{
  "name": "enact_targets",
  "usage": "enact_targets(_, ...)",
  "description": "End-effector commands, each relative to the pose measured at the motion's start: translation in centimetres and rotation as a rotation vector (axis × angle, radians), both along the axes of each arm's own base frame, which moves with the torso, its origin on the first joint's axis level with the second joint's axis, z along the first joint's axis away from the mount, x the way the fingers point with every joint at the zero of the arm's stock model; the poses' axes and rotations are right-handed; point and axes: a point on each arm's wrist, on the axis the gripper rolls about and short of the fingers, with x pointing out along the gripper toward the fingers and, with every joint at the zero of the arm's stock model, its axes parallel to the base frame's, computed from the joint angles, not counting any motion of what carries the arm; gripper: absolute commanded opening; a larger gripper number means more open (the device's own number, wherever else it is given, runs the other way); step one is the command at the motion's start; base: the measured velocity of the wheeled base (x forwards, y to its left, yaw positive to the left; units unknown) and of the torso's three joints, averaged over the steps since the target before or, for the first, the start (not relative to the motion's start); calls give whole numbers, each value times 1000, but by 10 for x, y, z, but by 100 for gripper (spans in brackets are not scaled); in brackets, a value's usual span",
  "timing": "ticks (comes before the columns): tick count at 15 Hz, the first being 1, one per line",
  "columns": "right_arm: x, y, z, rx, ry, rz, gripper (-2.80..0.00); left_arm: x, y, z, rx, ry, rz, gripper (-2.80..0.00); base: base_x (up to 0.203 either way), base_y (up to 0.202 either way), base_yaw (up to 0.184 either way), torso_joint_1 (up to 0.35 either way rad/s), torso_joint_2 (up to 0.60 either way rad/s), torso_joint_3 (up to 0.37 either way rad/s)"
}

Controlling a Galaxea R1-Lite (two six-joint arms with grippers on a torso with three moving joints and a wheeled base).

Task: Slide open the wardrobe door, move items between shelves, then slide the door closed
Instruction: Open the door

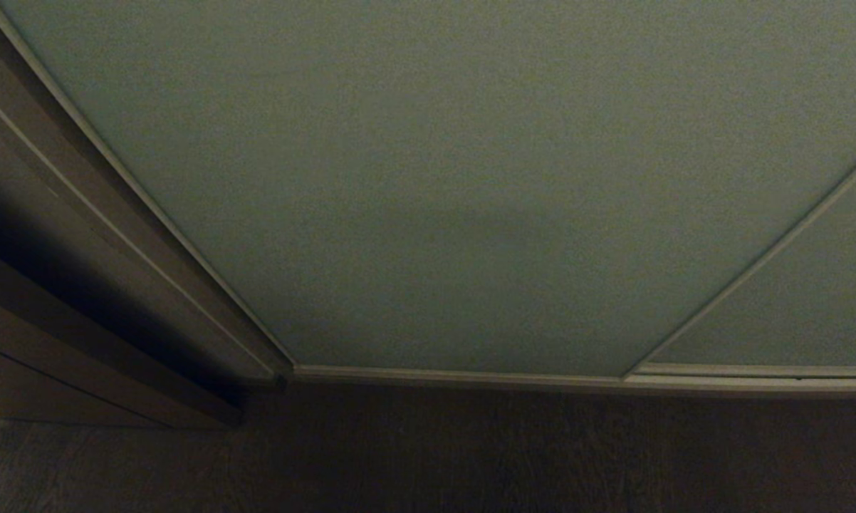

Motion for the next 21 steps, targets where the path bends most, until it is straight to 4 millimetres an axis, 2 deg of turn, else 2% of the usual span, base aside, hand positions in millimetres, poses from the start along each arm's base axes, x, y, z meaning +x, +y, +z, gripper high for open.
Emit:
enact_targets(1, 0, 0, 0, -1, 1, 0, -280, 18, 1, 30, -14, -17, 63, -280, 0, 0, 0, 0, 0, 0)
enact_targets(2, 0, 0, 0, -1, 1, 0, -280, 26, 2, 44, -25, -47, 101, -280, 0, 0, 0, 0, 0, 0)
enact_targets(4, 0, 0, 0, -1, 1, 1, -280, 40, 4, 87, -61, -186, 184, -280, 0, 0, 0, 0, 0, 0)
enact_targets(5, 0, 0, 0, -1, 1, 0, -280, 45, 5, 100, -74, -230, 209, -280, 0, 0, 0, 0, 0, 0)
enact_targets(8, 0, 0, 0, -1, 1, 0, -280, 66, 5, 123, -101, -265, 243, -280, 0, 0, 0, 0, 0, 0)
enact_targets(11, 0, 0, 0, -1, 1, 2, -280, 93, 10, 139, -100, -284, 306, -280, 0, 0, 0, 0, 0, 0)
enact_targets(14, 0, 0, 0, -1, 1, 0, -280, 124, 18, 146, -88, -271, 243, -280, 0, 0, 0, 0, 0, 0)
enact_targets(21, 0, 0, 0, -1, 1, 1, -280, 162, 24, 169, -55, -265, 157, -280, 0, 0, 0, 0, 0, 0)
